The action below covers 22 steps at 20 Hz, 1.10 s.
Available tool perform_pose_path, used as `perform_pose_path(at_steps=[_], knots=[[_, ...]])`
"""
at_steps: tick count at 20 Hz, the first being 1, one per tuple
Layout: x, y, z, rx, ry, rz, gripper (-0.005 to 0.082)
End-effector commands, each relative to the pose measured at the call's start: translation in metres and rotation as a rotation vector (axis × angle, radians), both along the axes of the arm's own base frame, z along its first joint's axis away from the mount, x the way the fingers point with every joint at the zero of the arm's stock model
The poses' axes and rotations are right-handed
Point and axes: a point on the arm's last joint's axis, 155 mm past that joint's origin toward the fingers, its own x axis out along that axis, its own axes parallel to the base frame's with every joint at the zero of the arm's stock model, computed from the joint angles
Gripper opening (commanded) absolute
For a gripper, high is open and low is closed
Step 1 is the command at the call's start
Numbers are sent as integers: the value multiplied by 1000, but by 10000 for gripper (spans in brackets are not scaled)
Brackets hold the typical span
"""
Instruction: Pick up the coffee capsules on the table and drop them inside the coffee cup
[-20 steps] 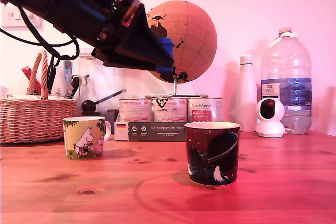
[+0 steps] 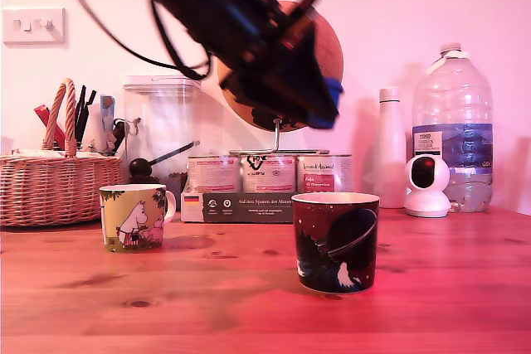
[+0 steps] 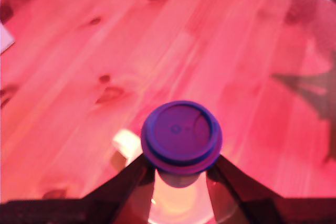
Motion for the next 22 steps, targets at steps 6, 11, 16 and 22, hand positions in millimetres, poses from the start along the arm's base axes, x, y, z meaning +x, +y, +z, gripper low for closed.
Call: perform_pose_path(at_steps=[6, 11, 16, 22], knots=[[-3, -8, -47, 150, 87, -32, 196], [-7, -4, -56, 206, 81, -31, 196], [-8, -2, -57, 217, 85, -27, 196], [-7, -2, -57, 215, 84, -28, 373]])
